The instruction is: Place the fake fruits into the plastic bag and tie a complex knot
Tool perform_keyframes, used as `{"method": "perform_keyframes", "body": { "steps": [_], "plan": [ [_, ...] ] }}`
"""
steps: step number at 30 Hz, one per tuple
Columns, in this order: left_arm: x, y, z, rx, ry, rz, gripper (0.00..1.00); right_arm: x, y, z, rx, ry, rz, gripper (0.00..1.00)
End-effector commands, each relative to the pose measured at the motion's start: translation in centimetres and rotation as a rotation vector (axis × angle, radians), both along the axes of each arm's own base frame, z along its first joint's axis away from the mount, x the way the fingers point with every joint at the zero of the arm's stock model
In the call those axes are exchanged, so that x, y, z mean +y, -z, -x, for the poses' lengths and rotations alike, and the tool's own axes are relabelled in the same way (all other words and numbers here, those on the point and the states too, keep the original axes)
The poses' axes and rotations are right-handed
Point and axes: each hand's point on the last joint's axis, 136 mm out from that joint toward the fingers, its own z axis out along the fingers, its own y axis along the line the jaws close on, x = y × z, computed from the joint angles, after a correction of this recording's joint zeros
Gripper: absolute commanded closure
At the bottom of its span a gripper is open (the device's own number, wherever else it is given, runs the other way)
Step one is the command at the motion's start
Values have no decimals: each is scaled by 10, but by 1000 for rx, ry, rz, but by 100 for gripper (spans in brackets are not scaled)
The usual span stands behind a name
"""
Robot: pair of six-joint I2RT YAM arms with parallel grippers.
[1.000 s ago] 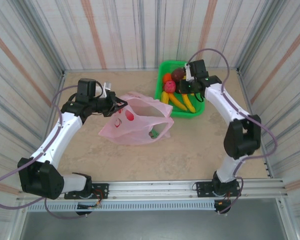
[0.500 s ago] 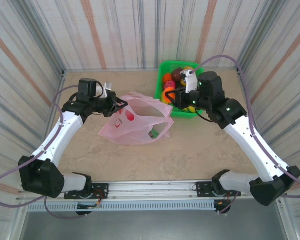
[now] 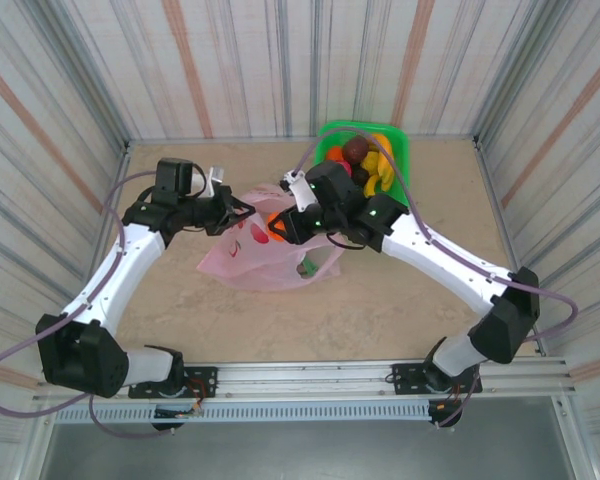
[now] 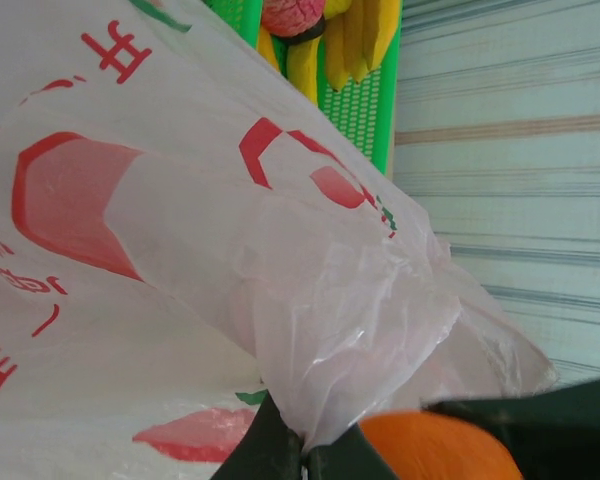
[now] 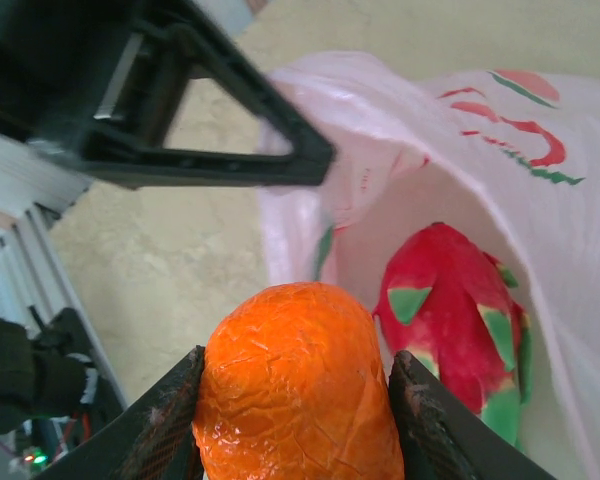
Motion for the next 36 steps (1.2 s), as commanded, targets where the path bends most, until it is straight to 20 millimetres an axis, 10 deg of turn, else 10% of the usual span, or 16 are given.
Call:
{"method": "perform_keyframes", "body": {
  "steps": [1, 10, 22, 36],
  "plan": [
    [2, -18, 10, -49, 50, -13, 100, -2, -10, -16, -60, 34, 9, 57],
    [3, -20, 16, -55, 76, -32, 100, -11, -4, -33, -86, 79, 28, 57],
    [8, -28, 13, -64, 40, -28, 100, 20, 52, -43, -41, 25, 39, 56],
    [22, -26, 13, -61, -7, -43, 100, 59, 84, -15, 125, -113, -2, 36]
  ]
}}
